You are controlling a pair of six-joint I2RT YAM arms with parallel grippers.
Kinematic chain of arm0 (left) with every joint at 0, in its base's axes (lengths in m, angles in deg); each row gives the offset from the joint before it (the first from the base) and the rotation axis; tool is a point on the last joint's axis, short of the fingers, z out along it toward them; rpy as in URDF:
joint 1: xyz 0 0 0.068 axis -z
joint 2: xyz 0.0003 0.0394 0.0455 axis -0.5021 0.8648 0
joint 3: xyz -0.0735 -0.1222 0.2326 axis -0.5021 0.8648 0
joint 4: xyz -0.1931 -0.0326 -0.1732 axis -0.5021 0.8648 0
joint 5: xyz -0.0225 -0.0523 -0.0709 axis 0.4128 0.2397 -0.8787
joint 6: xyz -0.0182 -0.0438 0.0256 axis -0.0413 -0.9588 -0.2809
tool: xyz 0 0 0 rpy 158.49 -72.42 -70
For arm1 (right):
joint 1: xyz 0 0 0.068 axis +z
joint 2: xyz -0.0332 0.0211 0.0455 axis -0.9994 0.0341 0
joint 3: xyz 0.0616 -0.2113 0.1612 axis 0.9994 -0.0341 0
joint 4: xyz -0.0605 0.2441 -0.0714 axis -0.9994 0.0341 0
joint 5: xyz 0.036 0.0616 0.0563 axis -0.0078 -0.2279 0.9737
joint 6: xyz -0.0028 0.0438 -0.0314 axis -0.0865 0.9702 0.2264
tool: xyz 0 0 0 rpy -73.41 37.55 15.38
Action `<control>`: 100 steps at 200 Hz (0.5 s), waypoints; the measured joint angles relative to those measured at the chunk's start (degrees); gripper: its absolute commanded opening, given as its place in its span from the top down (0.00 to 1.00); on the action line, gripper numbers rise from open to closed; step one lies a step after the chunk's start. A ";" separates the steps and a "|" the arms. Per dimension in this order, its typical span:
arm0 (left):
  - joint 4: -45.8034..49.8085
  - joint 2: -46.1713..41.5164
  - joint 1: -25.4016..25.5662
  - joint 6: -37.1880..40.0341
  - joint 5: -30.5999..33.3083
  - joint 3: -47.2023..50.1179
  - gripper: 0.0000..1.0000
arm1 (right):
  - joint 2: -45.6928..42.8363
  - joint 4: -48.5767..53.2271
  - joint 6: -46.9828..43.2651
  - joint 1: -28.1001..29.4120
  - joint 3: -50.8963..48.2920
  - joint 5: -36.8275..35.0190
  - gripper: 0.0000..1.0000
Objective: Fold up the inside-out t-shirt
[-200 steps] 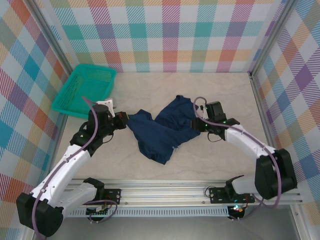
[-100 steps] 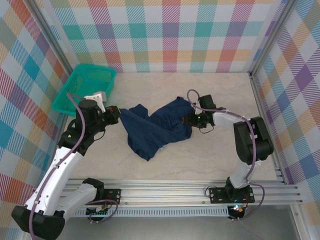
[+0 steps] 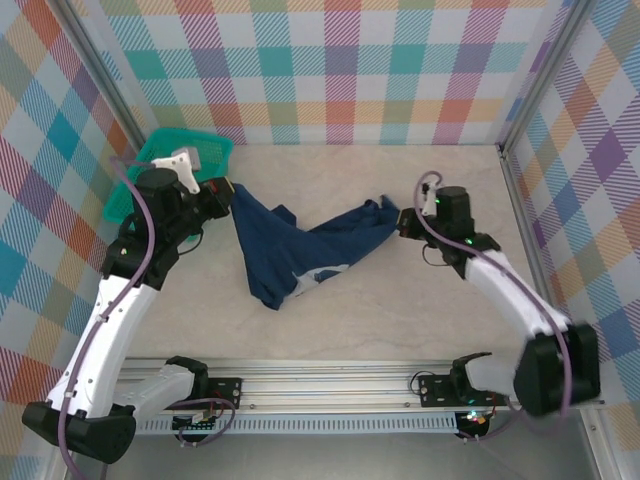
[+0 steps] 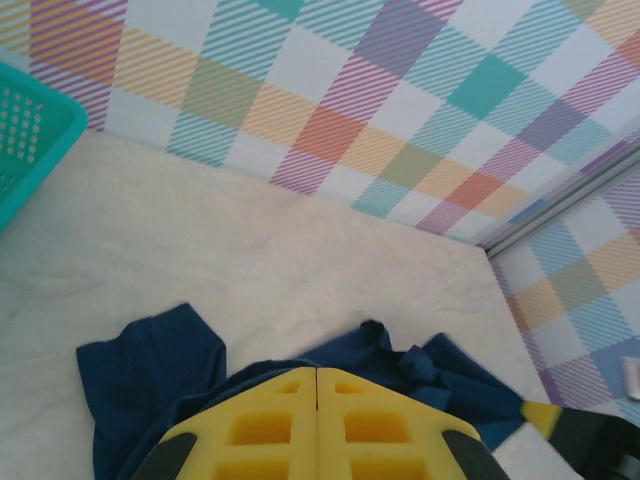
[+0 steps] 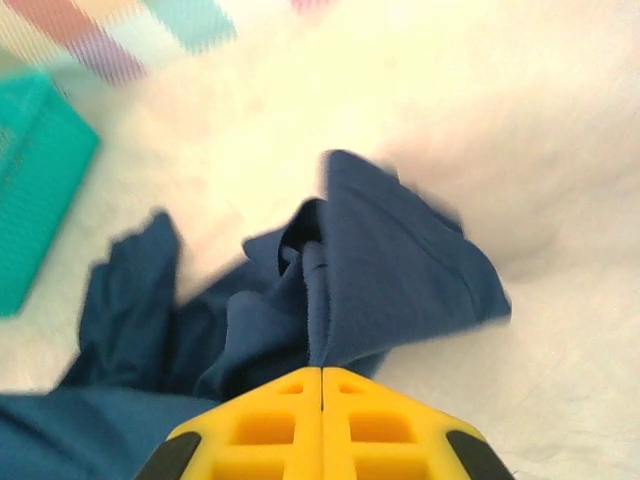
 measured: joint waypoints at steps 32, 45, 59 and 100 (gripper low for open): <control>-0.31 1.27 -1.95 0.00 -0.87 -2.29 1.00 | -12.46 -0.59 0.09 2.64 -5.57 -5.25 1.00; 0.11 1.29 -3.72 0.00 -0.85 -2.69 1.00 | -13.70 -0.50 0.31 5.60 -8.35 -7.37 0.99; 0.96 1.27 -6.01 0.04 -0.81 -2.97 1.00 | -12.66 0.04 1.11 7.87 -11.34 -8.33 0.83; 5.88 1.11 -12.24 1.86 -1.42 -2.73 1.00 | -7.48 5.31 1.64 8.24 -13.92 -11.52 0.52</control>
